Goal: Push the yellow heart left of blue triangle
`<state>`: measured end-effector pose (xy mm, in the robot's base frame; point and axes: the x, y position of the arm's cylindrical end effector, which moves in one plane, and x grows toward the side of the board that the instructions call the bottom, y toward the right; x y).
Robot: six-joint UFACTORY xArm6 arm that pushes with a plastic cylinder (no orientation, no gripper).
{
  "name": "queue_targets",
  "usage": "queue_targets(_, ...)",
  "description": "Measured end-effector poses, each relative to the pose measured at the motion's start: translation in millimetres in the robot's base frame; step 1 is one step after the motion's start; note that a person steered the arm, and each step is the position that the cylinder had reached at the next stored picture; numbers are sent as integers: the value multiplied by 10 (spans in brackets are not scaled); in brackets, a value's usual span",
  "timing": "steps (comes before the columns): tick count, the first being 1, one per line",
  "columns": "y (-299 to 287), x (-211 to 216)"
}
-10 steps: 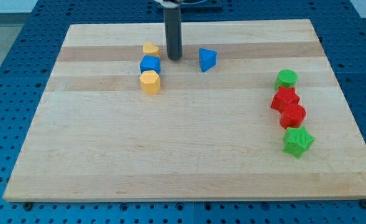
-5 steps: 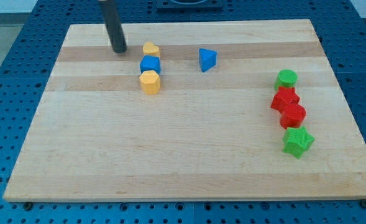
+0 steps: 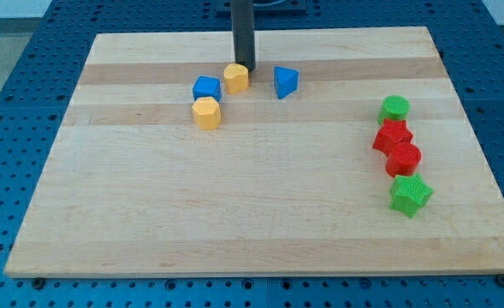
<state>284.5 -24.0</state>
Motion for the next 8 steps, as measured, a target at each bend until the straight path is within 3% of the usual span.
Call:
queue_targets(1, 54, 0)
queue_targets(3, -527, -174)
queue_targets(4, -667, 7)
queue_targets(5, -624, 284)
queue_targets(8, 5, 284)
